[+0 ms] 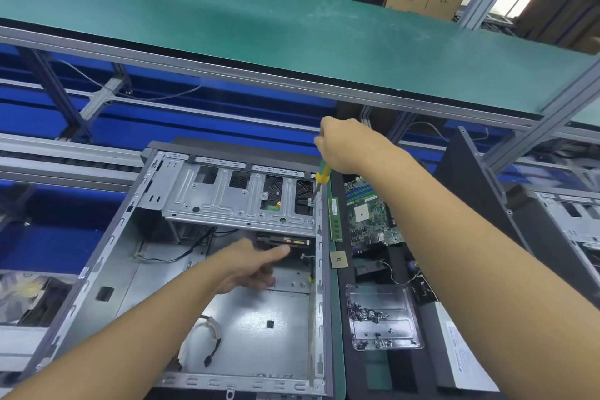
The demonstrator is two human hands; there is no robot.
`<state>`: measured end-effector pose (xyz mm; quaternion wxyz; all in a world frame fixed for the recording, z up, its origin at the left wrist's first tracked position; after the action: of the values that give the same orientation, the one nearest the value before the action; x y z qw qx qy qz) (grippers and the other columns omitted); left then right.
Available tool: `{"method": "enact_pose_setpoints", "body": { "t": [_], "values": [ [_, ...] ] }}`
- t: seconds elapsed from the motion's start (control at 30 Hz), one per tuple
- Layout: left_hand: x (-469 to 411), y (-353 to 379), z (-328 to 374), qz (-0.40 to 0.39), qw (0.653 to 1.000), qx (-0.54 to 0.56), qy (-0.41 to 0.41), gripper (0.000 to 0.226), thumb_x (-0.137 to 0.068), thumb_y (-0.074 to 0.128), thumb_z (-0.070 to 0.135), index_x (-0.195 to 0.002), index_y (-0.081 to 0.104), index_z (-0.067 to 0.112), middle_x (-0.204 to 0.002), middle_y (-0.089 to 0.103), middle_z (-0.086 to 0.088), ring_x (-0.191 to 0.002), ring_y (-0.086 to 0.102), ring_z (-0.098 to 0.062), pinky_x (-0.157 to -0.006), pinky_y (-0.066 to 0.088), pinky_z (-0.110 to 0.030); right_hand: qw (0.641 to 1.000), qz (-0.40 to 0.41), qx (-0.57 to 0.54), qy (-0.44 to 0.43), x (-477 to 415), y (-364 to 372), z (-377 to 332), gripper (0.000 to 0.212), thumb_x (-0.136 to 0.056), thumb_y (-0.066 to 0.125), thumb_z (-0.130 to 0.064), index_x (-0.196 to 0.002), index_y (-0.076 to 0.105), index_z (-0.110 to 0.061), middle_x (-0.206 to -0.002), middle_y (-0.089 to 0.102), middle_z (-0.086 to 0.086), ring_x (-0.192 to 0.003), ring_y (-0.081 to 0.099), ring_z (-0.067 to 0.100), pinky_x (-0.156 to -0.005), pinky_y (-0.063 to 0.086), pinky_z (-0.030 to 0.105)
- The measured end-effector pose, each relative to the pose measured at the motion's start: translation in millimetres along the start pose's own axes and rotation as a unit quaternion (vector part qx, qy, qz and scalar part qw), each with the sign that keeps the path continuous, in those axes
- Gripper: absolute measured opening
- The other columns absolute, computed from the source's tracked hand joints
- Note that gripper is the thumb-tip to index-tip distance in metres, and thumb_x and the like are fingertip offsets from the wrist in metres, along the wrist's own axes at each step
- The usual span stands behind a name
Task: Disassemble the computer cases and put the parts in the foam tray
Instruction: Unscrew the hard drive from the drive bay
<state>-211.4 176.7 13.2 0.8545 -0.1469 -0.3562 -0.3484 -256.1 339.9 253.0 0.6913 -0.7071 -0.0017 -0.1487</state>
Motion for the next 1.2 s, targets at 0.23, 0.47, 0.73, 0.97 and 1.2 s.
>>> {"method": "enact_pose_setpoints", "body": {
  "t": [0.23,0.47,0.73,0.97,1.2],
  "values": [
    [37,-15,105,0.062,0.945,-0.247,0.207,0.024,-0.085,0.073,0.042,-0.082,0.063,0.02,-0.065,0.068,-0.001,-0.051,0.059,-0.013,-0.048,0.045,-0.026,0.996,-0.033,-0.081,0.001,0,5,5,0.022,-0.099,0.051,-0.037,-0.108,0.046,-0.017,-0.099,0.056,0.004,-0.082,0.054,0.023,-0.064,0.041,0.035],
    [2,11,167,0.174,0.854,-0.382,0.309,0.025,-0.091,0.066,0.016,-0.116,0.067,0.014,-0.101,0.072,0.001,-0.088,0.058,-0.013,-0.074,0.039,-0.02,0.996,0.043,-0.081,0.006,3,3,6,0.025,-0.097,0.048,-0.009,-0.121,0.041,-0.01,-0.111,0.054,0.014,-0.084,0.051,0.032,-0.067,0.039,0.038],
    [-28,28,172,0.177,0.827,-0.443,0.298,0.015,-0.086,0.073,0.018,-0.08,0.06,0.02,-0.083,0.063,0.001,-0.08,0.059,-0.019,-0.073,0.044,-0.027,0.996,0.081,-0.035,0.01,6,-1,6,0.044,-0.104,0.042,-0.047,-0.128,0.038,-0.011,-0.095,0.05,0.002,-0.076,0.052,0.029,-0.062,0.04,0.038],
    [-28,32,173,0.175,0.778,-0.518,0.31,0.021,-0.093,0.066,0.027,-0.1,0.076,0.01,-0.101,0.074,-0.006,-0.097,0.065,-0.024,-0.088,0.051,-0.036,0.994,0.067,-0.076,-0.045,3,4,4,0.042,-0.091,0.051,0.0,-0.129,0.041,-0.013,-0.12,0.046,0.01,-0.1,0.043,0.03,-0.071,0.039,0.041],
    [-27,37,172,0.161,0.781,-0.534,0.28,0.021,-0.09,0.06,0.021,-0.077,0.066,0.006,-0.077,0.063,-0.008,-0.078,0.063,-0.029,-0.067,0.052,-0.034,0.99,0.104,-0.077,-0.055,1,2,6,0.021,-0.097,0.062,-0.016,-0.116,0.052,-0.012,-0.112,0.05,0.008,-0.104,0.048,0.029,-0.078,0.042,0.036]
  ]
}}
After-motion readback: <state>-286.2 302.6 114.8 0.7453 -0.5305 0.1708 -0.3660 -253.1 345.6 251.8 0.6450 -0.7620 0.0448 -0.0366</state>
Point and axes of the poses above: each hand's wrist, its own x-axis away from the middle knuckle, its own y-axis out of the palm, z = x × y, the point moved 9 cm from there along -x, towards the middle knuckle
